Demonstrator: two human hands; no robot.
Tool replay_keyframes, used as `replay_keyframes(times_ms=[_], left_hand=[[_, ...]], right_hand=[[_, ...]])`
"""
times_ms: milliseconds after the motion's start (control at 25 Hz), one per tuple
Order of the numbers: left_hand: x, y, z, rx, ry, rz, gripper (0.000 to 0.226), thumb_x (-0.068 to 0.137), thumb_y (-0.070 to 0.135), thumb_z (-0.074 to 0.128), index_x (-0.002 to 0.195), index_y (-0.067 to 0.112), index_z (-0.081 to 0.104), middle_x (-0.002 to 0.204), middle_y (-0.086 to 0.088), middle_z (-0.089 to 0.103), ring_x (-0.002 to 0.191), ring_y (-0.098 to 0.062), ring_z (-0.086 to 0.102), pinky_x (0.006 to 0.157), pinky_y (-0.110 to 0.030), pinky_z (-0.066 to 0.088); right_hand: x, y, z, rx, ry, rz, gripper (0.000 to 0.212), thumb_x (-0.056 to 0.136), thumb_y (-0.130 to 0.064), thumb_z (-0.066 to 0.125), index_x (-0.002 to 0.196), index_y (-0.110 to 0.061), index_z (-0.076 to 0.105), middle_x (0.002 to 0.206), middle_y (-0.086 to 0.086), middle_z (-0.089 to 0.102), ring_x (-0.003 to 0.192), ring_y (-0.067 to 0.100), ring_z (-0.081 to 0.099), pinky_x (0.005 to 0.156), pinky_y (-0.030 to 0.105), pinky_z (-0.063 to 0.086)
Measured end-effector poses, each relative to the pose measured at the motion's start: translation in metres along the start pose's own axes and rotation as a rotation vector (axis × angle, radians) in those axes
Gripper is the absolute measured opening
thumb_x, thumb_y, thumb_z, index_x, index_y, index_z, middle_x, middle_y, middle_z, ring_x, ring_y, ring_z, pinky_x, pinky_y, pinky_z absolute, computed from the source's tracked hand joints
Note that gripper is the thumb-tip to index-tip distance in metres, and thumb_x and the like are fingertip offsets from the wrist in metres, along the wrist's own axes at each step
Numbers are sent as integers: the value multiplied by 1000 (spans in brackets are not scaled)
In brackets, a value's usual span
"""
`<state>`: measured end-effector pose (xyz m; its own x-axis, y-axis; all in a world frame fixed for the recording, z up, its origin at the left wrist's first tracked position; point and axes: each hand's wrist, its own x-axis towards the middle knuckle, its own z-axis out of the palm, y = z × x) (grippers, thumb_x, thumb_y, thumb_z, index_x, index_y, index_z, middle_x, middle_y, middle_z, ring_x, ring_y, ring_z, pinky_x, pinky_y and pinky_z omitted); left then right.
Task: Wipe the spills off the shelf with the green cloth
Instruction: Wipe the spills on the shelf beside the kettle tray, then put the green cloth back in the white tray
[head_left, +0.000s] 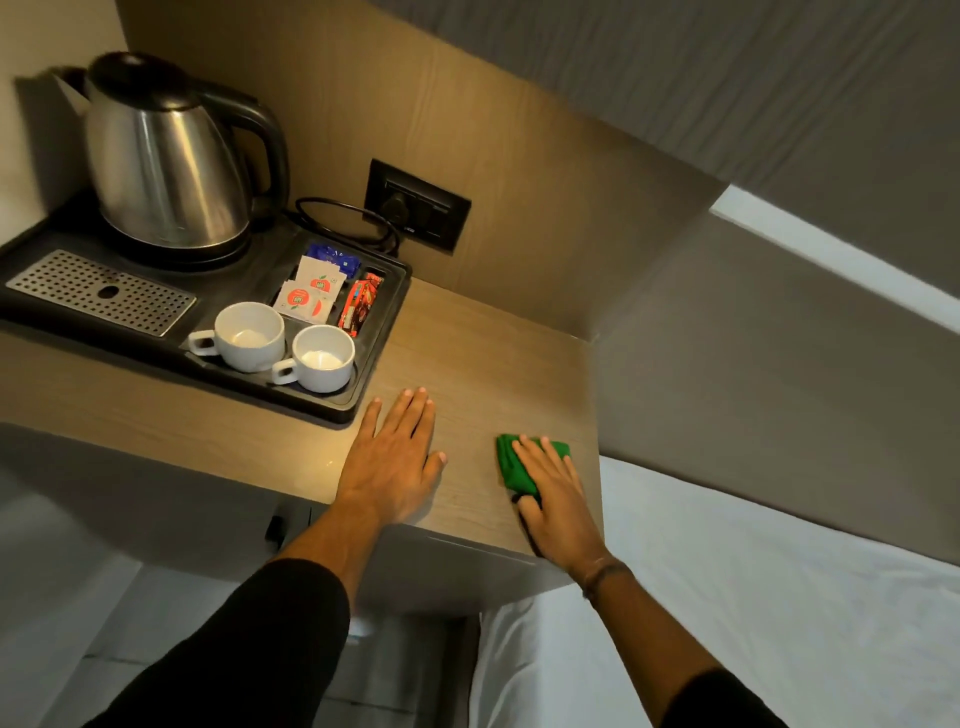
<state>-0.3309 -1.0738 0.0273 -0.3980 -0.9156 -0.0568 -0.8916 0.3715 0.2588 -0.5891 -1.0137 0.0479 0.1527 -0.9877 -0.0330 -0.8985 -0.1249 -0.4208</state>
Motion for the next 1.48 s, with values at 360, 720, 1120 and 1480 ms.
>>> replay_keyframes(times_ms=[360,720,1120,1480], left_hand=[[-122,55,-5,18,108,-113,72,109,48,31,165,9,8,177,-11,5,161,-26,1,129,-56,8],[-392,68,28,30,186,-577,72,110,51,24,166,11,3,176,-9,0,161,-25,-6,129,-56,3],[-762,74,85,0,262,-1228,74,109,57,19,165,14,-4,176,-7,-8,160,-26,-12,127,-51,-16],[-1063,71,104,-49,215,-1550,75,109,58,22,165,18,-9,175,-6,-13,159,-28,-18,129,-53,-12]], right_hand=[[-31,-33,-6,-59,88,-102,70,93,-1,61,157,-18,37,165,8,38,158,28,20,130,51,15],[-196,-164,98,-101,-14,-621,77,91,3,60,159,-19,33,168,3,32,159,27,13,130,48,8],[-428,-380,242,-1,-326,-1094,79,93,0,57,162,-25,26,170,-3,26,160,22,8,127,38,-1],[-675,-567,349,1,-471,-1326,81,92,-3,66,161,-23,28,169,2,29,160,25,11,128,44,10]])
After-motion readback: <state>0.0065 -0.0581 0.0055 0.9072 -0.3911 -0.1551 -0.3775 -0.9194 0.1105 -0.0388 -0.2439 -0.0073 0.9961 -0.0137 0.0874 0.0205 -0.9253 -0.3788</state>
